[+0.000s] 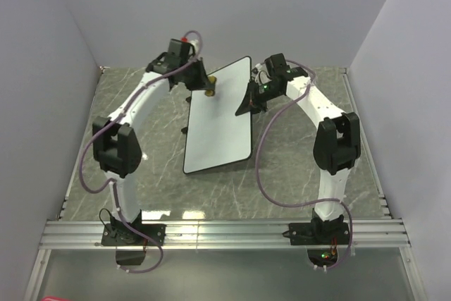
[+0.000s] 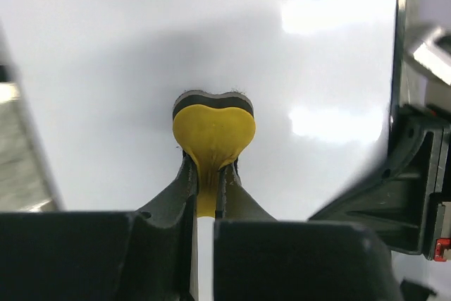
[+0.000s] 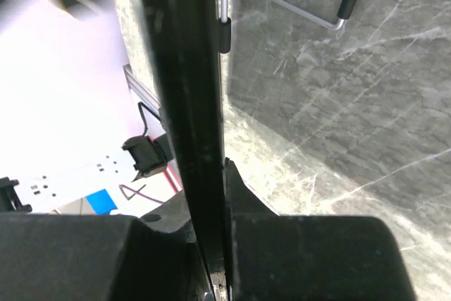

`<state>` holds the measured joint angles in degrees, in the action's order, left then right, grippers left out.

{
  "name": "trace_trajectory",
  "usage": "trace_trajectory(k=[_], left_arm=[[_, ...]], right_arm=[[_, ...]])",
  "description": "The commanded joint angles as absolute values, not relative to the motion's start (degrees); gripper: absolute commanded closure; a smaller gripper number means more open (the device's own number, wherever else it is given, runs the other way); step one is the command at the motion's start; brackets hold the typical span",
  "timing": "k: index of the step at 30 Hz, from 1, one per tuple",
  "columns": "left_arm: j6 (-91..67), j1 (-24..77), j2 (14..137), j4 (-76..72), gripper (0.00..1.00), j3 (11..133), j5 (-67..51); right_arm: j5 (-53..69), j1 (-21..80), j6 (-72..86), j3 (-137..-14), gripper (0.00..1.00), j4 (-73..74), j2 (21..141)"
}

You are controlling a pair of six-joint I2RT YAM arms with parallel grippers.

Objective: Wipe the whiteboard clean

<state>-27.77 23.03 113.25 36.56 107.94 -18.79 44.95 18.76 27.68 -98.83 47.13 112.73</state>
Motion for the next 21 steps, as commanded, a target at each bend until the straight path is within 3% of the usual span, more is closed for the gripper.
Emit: trace_trajectory(k=[1,6,12,21], left_arm=[[-29.53,20.75,104.95,36.29,1.0,106.88,-11.88],[-30.58,17.14,99.06,38.14,1.0,102.84,-7.92],[-30.94,13.45,93.7,41.04,1.0,95.73,-2.12],[-30.67,8.09,86.05,40.34,1.0,78.69,-0.18]], right_arm=[[42.1,20.22,28.12,-103.86,1.0,50.71,114.7],[42.62,19.6,29.97,-111.0,1.0,52.56,115.49],[44.03,19.07,34.36,-116.63,0.87,49.93,116.45],[46.49,18.28,37.79,-120.41,0.85,45.97,119.0]])
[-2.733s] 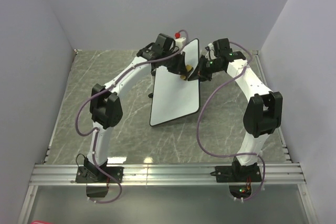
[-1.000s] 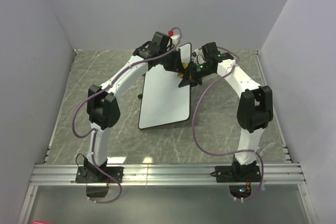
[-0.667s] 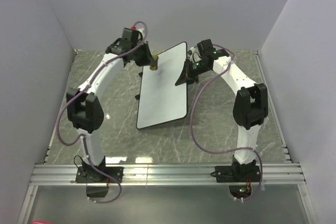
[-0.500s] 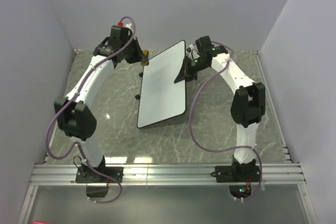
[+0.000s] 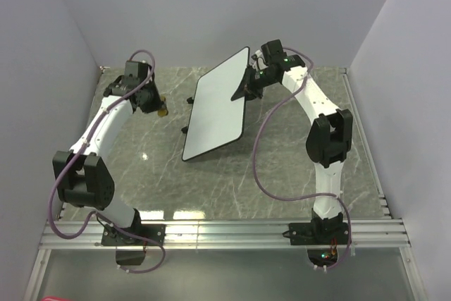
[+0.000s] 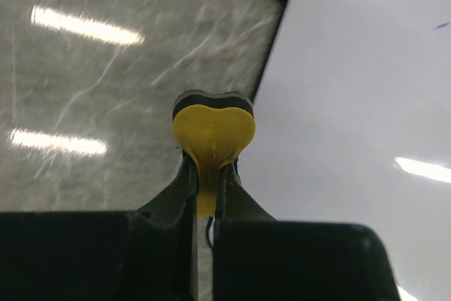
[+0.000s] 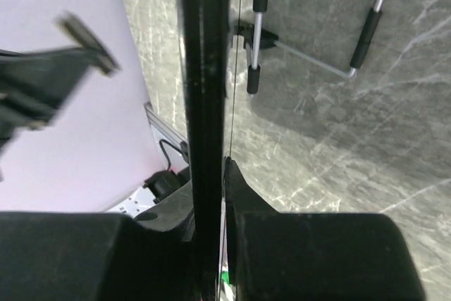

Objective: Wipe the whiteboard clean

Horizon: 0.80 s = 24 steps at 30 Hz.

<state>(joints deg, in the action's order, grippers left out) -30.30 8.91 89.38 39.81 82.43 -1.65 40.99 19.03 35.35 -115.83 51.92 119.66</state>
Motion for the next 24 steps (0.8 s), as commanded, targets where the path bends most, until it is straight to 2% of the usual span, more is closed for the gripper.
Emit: trace_trajectory(k=[1,4,5,10,11,13,14,17,24], left_arm=[[-30.59,7.82,85.35,40.34,1.0,77.71,-0.18],[-30.5,6.86,84.2,40.52,1.0,74.1,2.63],[-30.32,6.42,84.03,40.52,1.0,73.31,3.16],[-29.53,5.45,85.07,40.78,1.0,67.6,8.25],[-29.53,5.19,85.17,40.69,1.0,66.72,8.78],[-29.53,5.1,85.6,39.82,0.99,64.43,10.53],[-29.71,5.1,85.95,39.55,0.95,63.9,10.89],[-29.88,5.1,87.36,38.32,0.84,61.97,12.39],[-30.06,4.92,91.66,35.69,0.66,60.29,13.01]], right_arm=[[46.76,18.28,37.97,-120.5,0.85,45.79,119.18],[48.16,18.11,38.14,-119.97,0.78,44.74,119.53],[48.51,18.19,37.97,-119.8,0.69,44.56,119.53],[50.18,18.11,36.92,-117.78,0.5,44.3,118.22],[50.36,18.11,36.83,-117.51,0.29,44.3,117.69],[50.54,17.84,36.83,-116.63,0.21,44.12,116.9],[50.62,17.67,37.0,-116.37,0.13,44.12,116.02],[50.98,16.79,37.44,-116.28,0.03,44.3,113.74],[51.42,13.71,37.71,-116.46,0.0,45.44,109.25]])
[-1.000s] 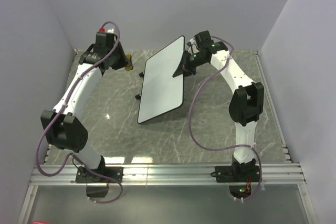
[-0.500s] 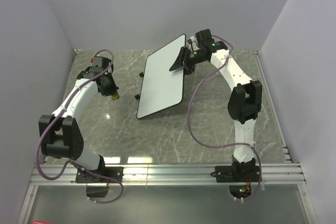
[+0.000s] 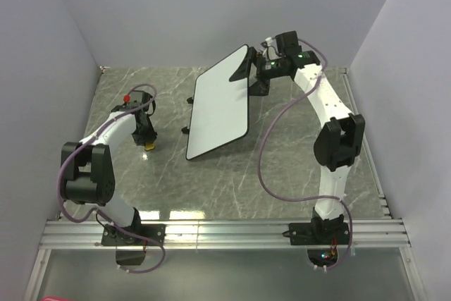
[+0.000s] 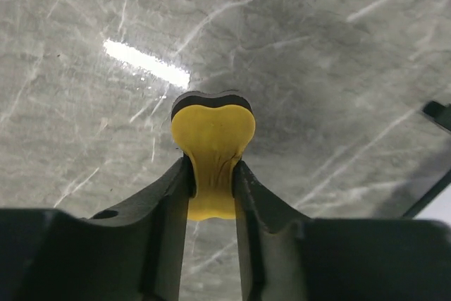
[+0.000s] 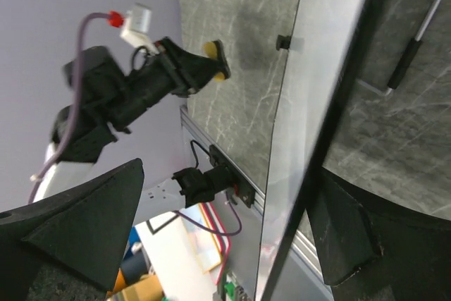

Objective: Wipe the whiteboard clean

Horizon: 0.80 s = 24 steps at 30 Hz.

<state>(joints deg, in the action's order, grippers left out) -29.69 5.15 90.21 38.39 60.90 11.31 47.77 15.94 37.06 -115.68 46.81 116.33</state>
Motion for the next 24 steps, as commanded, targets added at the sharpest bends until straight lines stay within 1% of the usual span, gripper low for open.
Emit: trace_trajectory(k=[1,5,7,11,15,18,19,21,22,24], left_arm=[[-30.06,4.92,92.1,35.25,0.65,60.21,12.92],[-30.06,4.92,94.04,33.58,0.57,58.63,13.01],[-30.06,4.92,94.92,33.05,0.55,57.92,12.83],[-30.32,4.92,96.33,31.56,0.56,56.52,12.13],[-30.59,4.92,97.03,30.85,0.54,55.99,11.6],[-30.59,4.92,97.21,30.15,0.44,55.37,11.34],[-30.5,4.92,97.29,29.97,0.37,55.11,11.25],[-30.41,4.92,97.73,29.71,0.27,54.49,10.99],[-30.41,4.92,97.73,29.79,0.17,54.41,10.9],[-30.41,4.92,96.78,29.88,0.09,54.14,10.9]], right_arm=[[51.42,13.54,37.44,-116.28,0.0,45.7,108.55],[50.71,12.48,36.21,-114.0,0.0,47.02,106.88],[50.1,12.3,35.51,-113.21,0.0,47.46,106.0],[49.92,12.13,35.07,-111.71,0.0,47.64,105.29],[49.75,12.13,35.07,-111.8,0.0,47.72,105.12],[49.92,12.22,35.24,-112.15,0.0,47.72,105.03],[49.83,12.22,35.24,-112.24,0.0,47.9,104.94],[49.4,12.13,34.98,-112.24,0.0,47.99,104.77],[49.31,12.22,34.81,-112.24,0.0,48.34,104.42],[48.17,12.22,33.58,-112.06,0.0,49.13,103.98]])
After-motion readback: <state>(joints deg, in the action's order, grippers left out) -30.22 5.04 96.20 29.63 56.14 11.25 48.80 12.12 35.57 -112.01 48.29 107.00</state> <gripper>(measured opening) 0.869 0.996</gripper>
